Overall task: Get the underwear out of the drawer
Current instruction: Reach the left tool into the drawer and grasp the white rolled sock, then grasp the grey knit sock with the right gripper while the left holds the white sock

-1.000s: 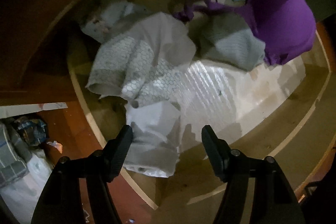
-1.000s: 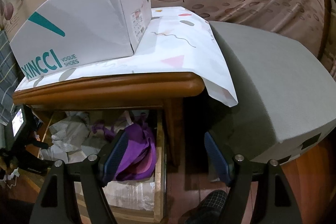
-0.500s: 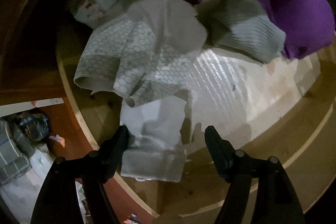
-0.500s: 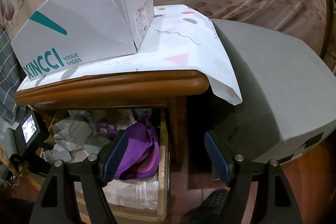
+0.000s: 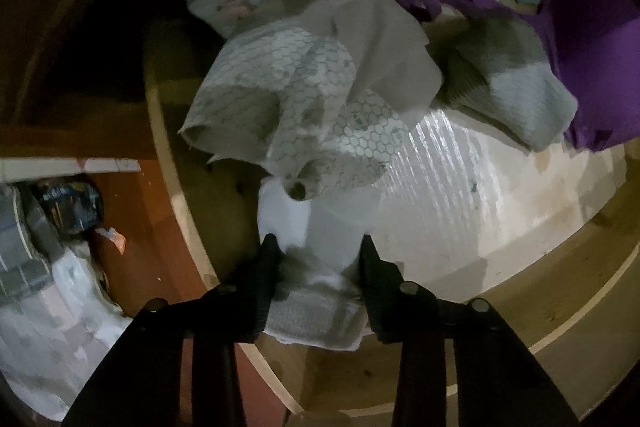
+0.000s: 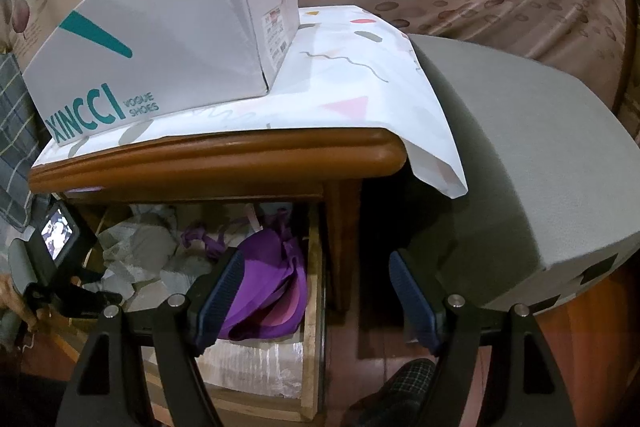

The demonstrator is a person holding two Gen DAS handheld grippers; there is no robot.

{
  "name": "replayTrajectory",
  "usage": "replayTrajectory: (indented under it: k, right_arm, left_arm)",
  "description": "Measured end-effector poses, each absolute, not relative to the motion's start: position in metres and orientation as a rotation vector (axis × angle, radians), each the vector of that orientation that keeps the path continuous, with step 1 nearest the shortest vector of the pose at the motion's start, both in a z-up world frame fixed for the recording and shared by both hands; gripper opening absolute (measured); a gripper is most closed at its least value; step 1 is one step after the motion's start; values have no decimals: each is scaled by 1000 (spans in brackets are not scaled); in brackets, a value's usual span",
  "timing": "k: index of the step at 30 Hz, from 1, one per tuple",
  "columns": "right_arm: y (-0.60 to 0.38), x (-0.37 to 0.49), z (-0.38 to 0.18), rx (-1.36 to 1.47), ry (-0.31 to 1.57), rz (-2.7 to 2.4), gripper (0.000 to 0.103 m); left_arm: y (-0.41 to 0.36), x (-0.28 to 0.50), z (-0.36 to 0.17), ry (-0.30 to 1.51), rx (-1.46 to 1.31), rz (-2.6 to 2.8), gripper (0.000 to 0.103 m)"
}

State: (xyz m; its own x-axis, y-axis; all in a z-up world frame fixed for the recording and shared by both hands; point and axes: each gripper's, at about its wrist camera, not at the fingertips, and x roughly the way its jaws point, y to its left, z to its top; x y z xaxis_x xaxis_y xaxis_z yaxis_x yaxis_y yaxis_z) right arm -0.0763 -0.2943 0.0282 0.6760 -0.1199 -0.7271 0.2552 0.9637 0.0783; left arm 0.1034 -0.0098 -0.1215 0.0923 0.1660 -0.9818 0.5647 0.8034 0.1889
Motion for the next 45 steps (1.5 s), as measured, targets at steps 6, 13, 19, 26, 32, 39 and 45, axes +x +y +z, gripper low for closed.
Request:
replayTrajectory:
  k: [6,13,19,26,32,39,45]
  right_arm:
    - [-288,-71,22,163,843,-183,77]
    - [-268,-64,9,103,904,-110,77]
    - [-257,-60,-4,75,958,-72,77]
    - [-217,-59,-17,-109,983,34,77]
    - [-182,-57,-22,-229,983,157,77]
    - [-142,-12,-43,-391,1125,281,77]
    - [-109,24,-70,-542,1184,320,77]
  left_arm:
    - [7,96,-106,1452,502,-355,32]
    - [25,86,-80,1378,327,-347,32]
    - [36,70,-53,1259,228,-281,32]
    - [38,56,-28,1178,107,-285,32]
    - [56,51,3,1098,28,-277,33]
    - [77,50,18,1052,-1,-247,33]
    - [87,51,20,1053,-43,-257,33]
